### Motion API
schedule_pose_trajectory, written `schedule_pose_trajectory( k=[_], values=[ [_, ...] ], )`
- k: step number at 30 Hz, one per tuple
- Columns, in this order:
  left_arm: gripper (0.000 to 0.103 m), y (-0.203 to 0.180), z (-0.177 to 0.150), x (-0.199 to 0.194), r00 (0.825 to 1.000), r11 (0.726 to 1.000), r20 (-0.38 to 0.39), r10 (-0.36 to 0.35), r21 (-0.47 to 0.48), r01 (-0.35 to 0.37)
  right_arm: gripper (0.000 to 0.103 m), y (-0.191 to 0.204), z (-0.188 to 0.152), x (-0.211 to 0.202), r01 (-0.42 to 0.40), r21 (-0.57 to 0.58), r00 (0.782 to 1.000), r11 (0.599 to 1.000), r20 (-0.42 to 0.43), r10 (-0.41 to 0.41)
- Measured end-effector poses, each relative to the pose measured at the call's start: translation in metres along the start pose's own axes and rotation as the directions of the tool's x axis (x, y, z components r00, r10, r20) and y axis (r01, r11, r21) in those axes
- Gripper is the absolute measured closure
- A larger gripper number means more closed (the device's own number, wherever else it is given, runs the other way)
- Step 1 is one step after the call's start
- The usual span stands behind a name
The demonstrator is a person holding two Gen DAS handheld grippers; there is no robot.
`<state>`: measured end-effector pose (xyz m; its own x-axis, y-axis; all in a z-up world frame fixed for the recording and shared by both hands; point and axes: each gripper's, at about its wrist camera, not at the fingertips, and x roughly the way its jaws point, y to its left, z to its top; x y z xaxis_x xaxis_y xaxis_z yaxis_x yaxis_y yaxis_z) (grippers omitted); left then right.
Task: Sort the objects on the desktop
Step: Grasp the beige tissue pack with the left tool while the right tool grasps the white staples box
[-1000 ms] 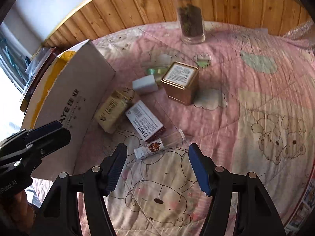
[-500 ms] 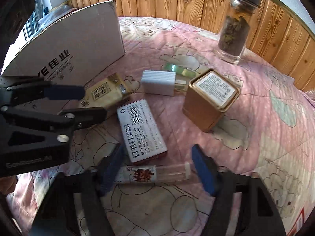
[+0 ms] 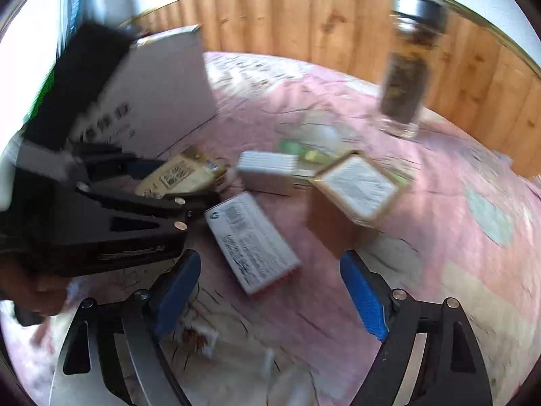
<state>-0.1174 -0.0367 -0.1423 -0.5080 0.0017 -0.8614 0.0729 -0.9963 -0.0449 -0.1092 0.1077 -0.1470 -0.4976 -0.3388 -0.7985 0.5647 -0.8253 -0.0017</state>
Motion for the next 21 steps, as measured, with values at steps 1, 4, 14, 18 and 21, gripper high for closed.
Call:
schedule_pose_trajectory(
  k=[1, 4, 14, 18, 21],
  values=[
    [0.052, 0.001, -0.005, -0.005, 1.0, 1.0, -0.012, -0.011, -0.019, 0.011, 0.035, 0.002, -0.002, 0.007, 0.011, 0.001, 1.0, 1.0, -0.013, -0.01],
    [0.052, 0.001, -0.02, -0.028, 0.999, 0.998, -0.006, -0.039, -0.04, 0.039, 0.061, 0.011, 0.005, 0.006, 0.022, -0.009, 1.0, 1.0, -0.021, -0.023],
    [0.052, -0.002, -0.059, -0.082, 0.999, 0.999, -0.017, -0.045, -0.032, 0.045, 0.062, 0.018, 0.006, -0.047, -0.048, 0.184, 0.999, 0.982, -0.012, 0.051],
    [0.052, -0.007, -0.064, -0.115, 0.999, 1.0, 0.033, -0.027, 0.003, 0.027, 0.062, 0.019, 0.006, -0.063, -0.094, 0.271, 0.995, 0.958, 0.008, 0.096],
    [0.052, -0.011, -0.063, -0.136, 0.998, 0.999, 0.06, -0.017, 0.03, 0.015, 0.062, 0.016, 0.004, -0.072, -0.11, 0.328, 0.994, 0.938, 0.019, 0.11]
  ],
)
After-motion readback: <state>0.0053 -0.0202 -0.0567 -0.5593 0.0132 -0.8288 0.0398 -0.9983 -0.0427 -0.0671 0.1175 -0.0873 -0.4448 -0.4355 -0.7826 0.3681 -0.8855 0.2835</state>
